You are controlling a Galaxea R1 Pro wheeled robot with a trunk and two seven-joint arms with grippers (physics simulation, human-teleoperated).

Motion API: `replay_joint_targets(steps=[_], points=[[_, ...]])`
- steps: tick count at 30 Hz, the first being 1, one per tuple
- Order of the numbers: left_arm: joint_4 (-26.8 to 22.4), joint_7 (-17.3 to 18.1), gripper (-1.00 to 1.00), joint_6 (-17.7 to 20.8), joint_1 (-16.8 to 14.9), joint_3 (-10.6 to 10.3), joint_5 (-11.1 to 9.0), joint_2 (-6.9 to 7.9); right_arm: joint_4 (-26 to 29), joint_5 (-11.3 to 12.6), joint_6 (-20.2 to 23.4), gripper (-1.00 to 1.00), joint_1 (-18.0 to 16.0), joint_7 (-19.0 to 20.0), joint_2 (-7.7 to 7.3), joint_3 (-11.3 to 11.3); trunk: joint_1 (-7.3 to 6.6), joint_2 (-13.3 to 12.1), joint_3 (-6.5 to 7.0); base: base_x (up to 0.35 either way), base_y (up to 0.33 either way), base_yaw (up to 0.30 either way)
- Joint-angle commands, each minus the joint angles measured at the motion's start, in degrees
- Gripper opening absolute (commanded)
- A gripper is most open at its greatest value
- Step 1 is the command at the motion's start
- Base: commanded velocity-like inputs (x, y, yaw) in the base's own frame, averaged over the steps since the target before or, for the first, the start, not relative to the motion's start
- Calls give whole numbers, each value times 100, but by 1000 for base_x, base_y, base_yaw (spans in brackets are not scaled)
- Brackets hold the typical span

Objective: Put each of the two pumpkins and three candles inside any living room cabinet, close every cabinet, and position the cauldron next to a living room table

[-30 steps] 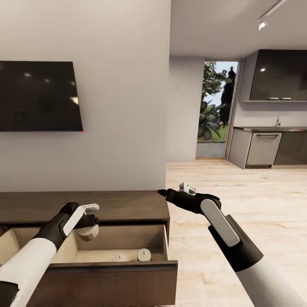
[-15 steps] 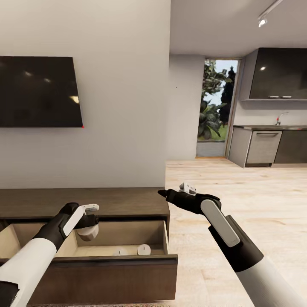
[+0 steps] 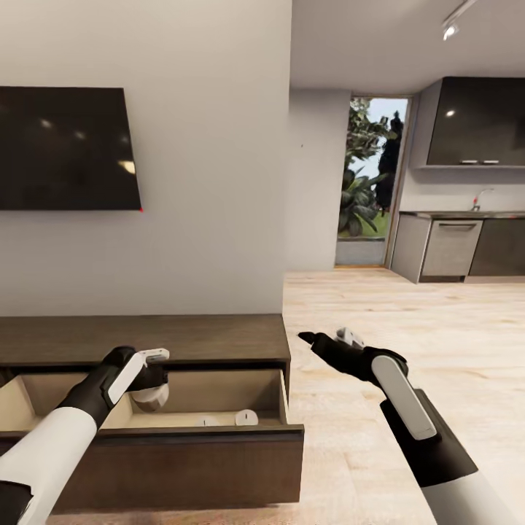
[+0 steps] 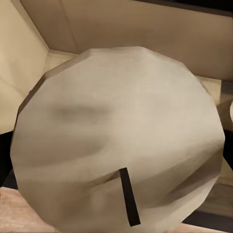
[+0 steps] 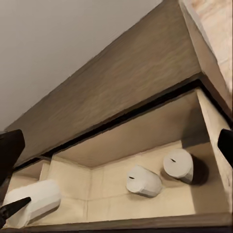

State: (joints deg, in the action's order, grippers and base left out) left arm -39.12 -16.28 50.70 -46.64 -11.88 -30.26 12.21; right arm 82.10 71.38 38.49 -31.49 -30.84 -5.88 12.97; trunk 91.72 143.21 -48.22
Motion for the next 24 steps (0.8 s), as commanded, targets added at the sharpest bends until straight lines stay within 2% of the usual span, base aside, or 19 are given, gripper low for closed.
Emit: replay_joint_targets(steps=[1,3,9,19,24], points=[[-8,-51,-100,8,-5,-34,-59,8,8,66,-9,100,22,-58,-3,-69,1,5,-29,0,0,0],[-8,-51,-100,-41,-5,-34,-59,9,8,67,-8,100,93,-56,2,-238,6,8,-74,0,0,0],[-8,-51,-100,-96,-5,-36,-59,9,8,68,-8,100,134,-54,23,-336,22,16,-207,0,0,0],[-9,-46,-100,-113,-3,-38,-59,9,8,69,-8,100,142,-54,17,-356,22,16,-207,3,0,0],[-8,-44,-100,-113,-5,-41,-59,10,8,70,-8,100,143,-54,17,-356,22,16,-207,120,0,0]])
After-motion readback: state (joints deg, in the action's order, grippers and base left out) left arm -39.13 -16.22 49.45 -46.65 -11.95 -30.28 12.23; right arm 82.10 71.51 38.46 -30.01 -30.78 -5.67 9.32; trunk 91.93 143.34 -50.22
